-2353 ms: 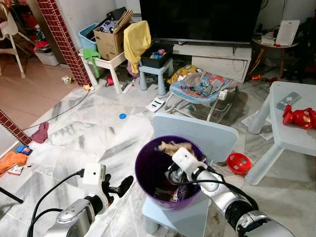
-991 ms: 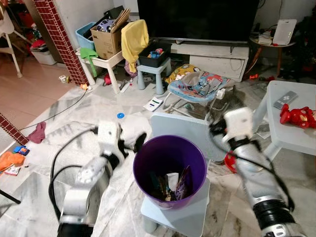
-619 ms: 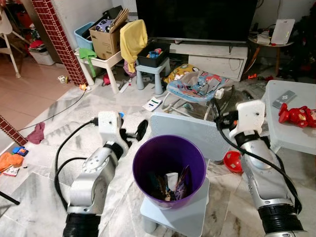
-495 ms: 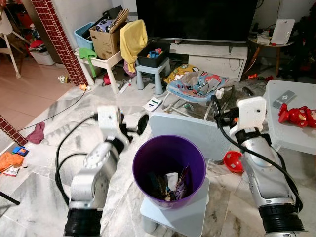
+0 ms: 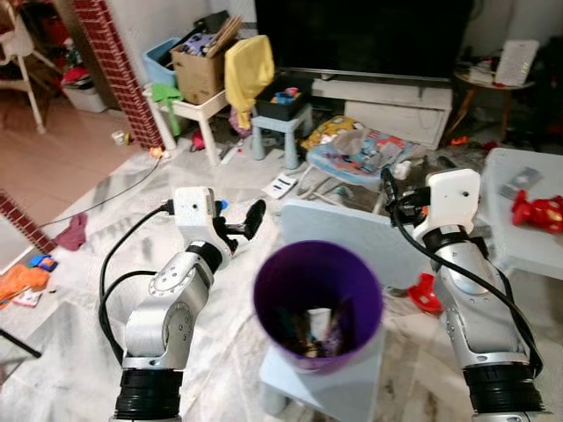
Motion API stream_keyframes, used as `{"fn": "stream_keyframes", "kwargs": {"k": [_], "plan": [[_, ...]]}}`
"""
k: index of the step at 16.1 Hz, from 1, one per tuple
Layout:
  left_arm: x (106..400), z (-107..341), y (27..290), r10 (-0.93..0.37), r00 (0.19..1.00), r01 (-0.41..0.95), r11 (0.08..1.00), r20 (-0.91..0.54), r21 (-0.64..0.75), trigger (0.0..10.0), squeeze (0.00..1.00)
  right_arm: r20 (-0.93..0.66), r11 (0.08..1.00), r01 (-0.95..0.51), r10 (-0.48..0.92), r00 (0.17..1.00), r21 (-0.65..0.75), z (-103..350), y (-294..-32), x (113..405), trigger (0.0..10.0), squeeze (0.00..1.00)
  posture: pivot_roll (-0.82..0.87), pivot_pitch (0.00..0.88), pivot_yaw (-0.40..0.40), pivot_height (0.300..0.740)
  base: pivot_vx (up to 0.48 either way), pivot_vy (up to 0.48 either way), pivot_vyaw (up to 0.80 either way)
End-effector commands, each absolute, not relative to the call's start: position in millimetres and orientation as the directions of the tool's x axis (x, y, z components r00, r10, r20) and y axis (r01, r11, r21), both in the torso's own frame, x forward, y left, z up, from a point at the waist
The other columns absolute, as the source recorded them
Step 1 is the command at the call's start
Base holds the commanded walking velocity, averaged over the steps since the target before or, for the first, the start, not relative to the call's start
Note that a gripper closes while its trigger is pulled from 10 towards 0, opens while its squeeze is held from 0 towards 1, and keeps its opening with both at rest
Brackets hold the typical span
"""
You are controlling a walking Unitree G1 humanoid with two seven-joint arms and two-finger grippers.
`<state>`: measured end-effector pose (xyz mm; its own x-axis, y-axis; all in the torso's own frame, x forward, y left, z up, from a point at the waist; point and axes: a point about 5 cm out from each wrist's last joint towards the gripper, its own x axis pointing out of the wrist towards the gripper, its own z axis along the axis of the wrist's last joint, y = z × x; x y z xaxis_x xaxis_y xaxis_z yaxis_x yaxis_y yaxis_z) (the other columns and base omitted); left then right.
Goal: Picking trash to rubbish bin
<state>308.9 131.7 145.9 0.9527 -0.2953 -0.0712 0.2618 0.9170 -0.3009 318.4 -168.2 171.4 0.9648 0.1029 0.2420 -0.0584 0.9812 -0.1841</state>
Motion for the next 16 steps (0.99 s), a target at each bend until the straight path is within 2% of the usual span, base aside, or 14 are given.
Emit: {"fn": "stream_keyframes", "kwargs": {"k": [1, 16], "plan": [[308.8, 145.8, 134.9, -0.288, 0.954, 0.253, 0.920, -0.080, -0.301, 10.0, 0.00, 0.267, 0.981, -0.063, 0.111, 0.957, -0.183, 179.2, -166.8, 316.6, 10.0, 0.00, 0.00, 0.000, 0.086, 0.740, 0.000, 0.398, 0.00], [307.2, 141.9, 132.2, -0.319, 0.943, 0.277, 0.910, -0.095, -0.307, 10.0, 0.00, 0.262, 0.982, -0.064, 0.110, 0.959, -0.179, 180.9, -165.4, 317.9, 10.0, 0.00, 0.00, 0.000, 0.088, 0.740, 0.000, 0.458, 0.00]]}}
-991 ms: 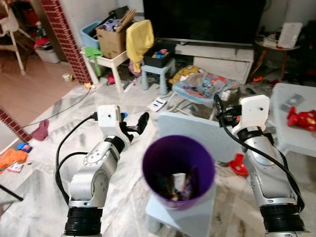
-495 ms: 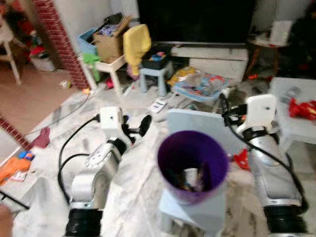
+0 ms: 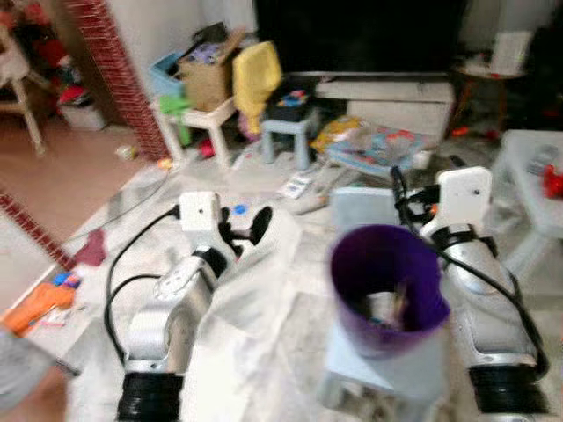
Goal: Picking trash to rubbish bin
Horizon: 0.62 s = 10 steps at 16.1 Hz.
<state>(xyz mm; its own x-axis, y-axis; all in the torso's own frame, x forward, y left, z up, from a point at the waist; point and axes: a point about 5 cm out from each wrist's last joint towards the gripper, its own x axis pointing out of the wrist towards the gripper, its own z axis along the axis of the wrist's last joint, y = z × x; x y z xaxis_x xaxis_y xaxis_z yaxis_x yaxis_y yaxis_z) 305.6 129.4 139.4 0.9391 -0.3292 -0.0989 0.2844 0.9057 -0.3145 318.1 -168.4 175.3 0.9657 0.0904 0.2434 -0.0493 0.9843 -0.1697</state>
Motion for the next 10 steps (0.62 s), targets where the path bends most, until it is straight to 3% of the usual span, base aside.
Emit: {"fn": "stream_keyframes", "kwargs": {"k": [1, 2, 8, 10], "plan": [[307.2, 141.2, 132.2, -0.318, 0.943, 0.275, 0.910, -0.097, -0.310, 10.0, 0.00, 0.261, 0.982, -0.064, 0.111, 0.959, -0.180, 180.8, -165.7, 318.0, 10.0, 0.00, 0.00, 0.000, 0.087, 0.740, 0.000, 0.480, 0.00], [307.1, 140.7, 132.3, -0.316, 0.944, 0.273, 0.910, -0.096, -0.313, 10.0, 0.00, 0.259, 0.982, -0.064, 0.110, 0.960, -0.179, 180.9, -166.1, 318.0, 10.0, 0.00, 0.00, 0.000, 0.087, 0.740, 0.000, 0.480, 0.00], [307.1, 142.1, 132.0, -0.312, 0.946, 0.273, 0.910, -0.083, -0.313, 10.0, 0.00, 0.247, 0.982, -0.061, 0.105, 0.963, -0.179, 180.1, -166.6, 318.8, 10.0, 0.00, 0.00, 0.000, 0.085, 0.740, 0.000, 0.000, 0.00], [308.2, 142.2, 132.9, -0.305, 0.949, 0.265, 0.909, -0.080, -0.322, 10.0, 0.00, 0.242, 0.982, -0.062, 0.105, 0.965, -0.181, 179.7, -166.7, 319.4, 10.0, 0.00, 0.00, 0.000, 0.084, 0.740, 0.000, 0.000, -0.69]]}}
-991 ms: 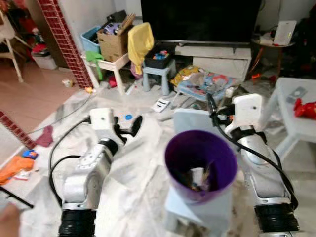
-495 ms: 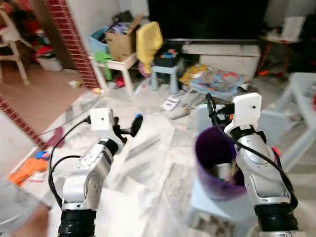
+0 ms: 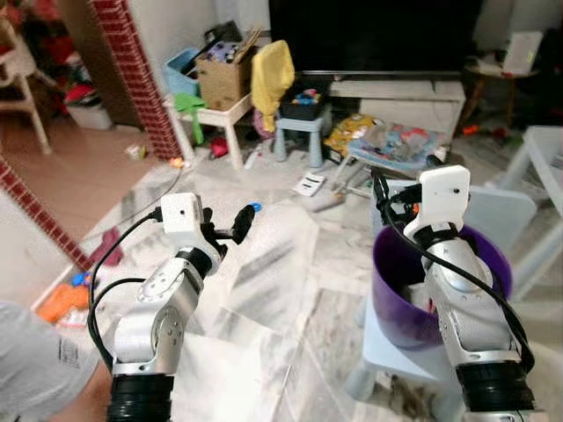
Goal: Picking trash to rubbish bin
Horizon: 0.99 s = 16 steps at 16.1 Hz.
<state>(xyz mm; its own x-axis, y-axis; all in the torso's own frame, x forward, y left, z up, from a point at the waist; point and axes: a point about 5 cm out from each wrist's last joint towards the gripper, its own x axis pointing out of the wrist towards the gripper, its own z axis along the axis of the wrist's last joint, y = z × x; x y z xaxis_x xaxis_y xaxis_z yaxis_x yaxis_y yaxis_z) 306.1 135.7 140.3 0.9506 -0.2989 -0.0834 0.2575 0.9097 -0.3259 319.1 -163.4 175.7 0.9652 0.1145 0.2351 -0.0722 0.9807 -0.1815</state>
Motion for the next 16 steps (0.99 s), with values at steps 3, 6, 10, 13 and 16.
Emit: {"fn": "stream_keyframes", "kwargs": {"k": [3, 6, 10, 13, 16], "plan": [[308.7, 142.8, 133.1, -0.302, 0.950, 0.261, 0.908, -0.080, -0.327, 10.0, 0.00, 0.240, 0.982, -0.061, 0.105, 0.965, -0.181, 180.0, -166.6, 319.8, 10.0, 0.00, -0.01, 0.000, 0.086, 0.740, 0.000, 0.000, -0.80], [309.3, 142.8, 132.6, -0.306, 0.949, 0.265, 0.907, -0.081, -0.326, 10.0, 0.00, 0.240, 0.981, -0.059, 0.103, 0.965, -0.183, 180.2, -166.7, 319.8, 10.0, 0.00, -0.01, 0.000, 0.087, 0.740, 0.000, 0.000, -0.80], [310.0, 142.7, 132.9, -0.308, 0.948, 0.267, 0.908, -0.084, -0.324, 10.0, 0.00, 0.238, 0.982, -0.058, 0.101, 0.966, -0.182, 180.0, -166.7, 320.6, 10.0, 0.00, -0.01, 0.000, 0.091, 0.740, 0.000, 0.000, -0.80], [310.6, 142.6, 132.5, -0.311, 0.947, 0.268, 0.907, -0.086, -0.324, 10.0, 0.00, 0.236, 0.982, -0.055, 0.097, 0.967, -0.180, 179.1, -167.0, 320.5, 10.0, 0.00, -0.01, 0.000, 0.095, 0.740, 0.000, 0.000, -0.80], [310.5, 142.3, 132.4, -0.312, 0.946, 0.268, 0.907, -0.088, -0.325, 10.0, 0.00, 0.235, 0.983, -0.053, 0.094, 0.967, -0.175, 178.4, -167.2, 320.0, 10.0, 0.00, -0.01, 0.000, 0.095, 0.740, 0.000, 0.000, -0.80]]}}
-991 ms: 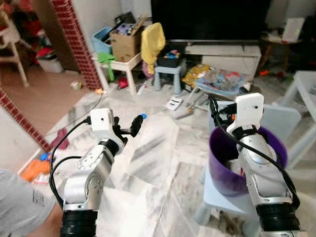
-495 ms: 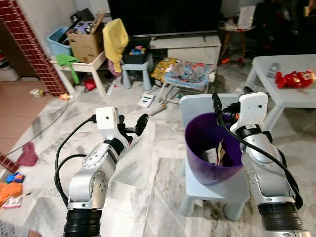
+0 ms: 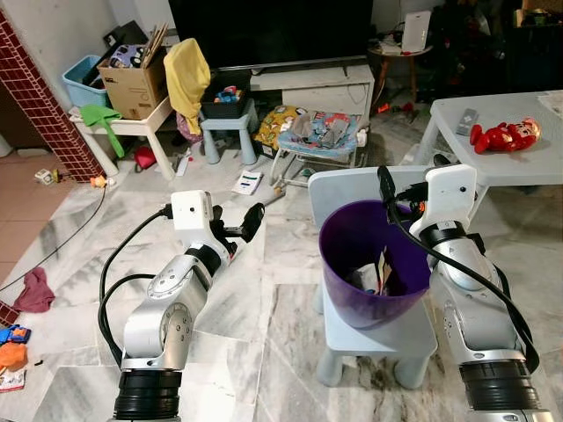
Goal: Picking trash to rubbish bin
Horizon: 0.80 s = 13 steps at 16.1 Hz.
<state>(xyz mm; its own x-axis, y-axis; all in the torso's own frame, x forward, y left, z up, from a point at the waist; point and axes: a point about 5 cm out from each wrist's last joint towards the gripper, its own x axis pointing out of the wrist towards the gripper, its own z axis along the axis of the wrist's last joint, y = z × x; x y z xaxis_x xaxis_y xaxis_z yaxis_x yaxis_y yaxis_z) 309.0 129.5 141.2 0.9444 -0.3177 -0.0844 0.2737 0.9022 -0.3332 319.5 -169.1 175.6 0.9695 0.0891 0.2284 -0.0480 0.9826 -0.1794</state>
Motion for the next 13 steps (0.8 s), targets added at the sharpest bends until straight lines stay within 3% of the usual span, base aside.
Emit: {"fn": "stream_keyframes", "kwargs": {"k": [1, 2, 13], "plan": [[310.5, 142.3, 132.4, -0.312, 0.946, 0.268, 0.907, -0.088, -0.325, 10.0, 0.00, 0.235, 0.983, -0.053, 0.094, 0.967, -0.175, 178.4, -167.2, 320.0, 10.0, 0.00, -0.01, 0.000, 0.095, 0.740, 0.000, 0.000, -0.80], [310.5, 142.2, 132.4, -0.312, 0.946, 0.268, 0.907, -0.089, -0.325, 10.0, 0.00, 0.234, 0.984, -0.052, 0.092, 0.968, -0.173, 178.2, -167.3, 319.8, 10.0, 0.00, -0.01, 0.000, 0.095, 0.740, 0.000, 0.000, -0.77], [310.0, 131.4, 139.3, -0.277, 0.954, 0.229, 0.923, -0.119, -0.310, 10.0, 0.00, 0.186, 0.981, -0.013, 0.049, 0.981, -0.191, 172.0, -168.6, 321.3, 10.0, 0.00, -0.01, 0.000, 0.100, 0.740, 0.000, 0.000, 0.00]]}}
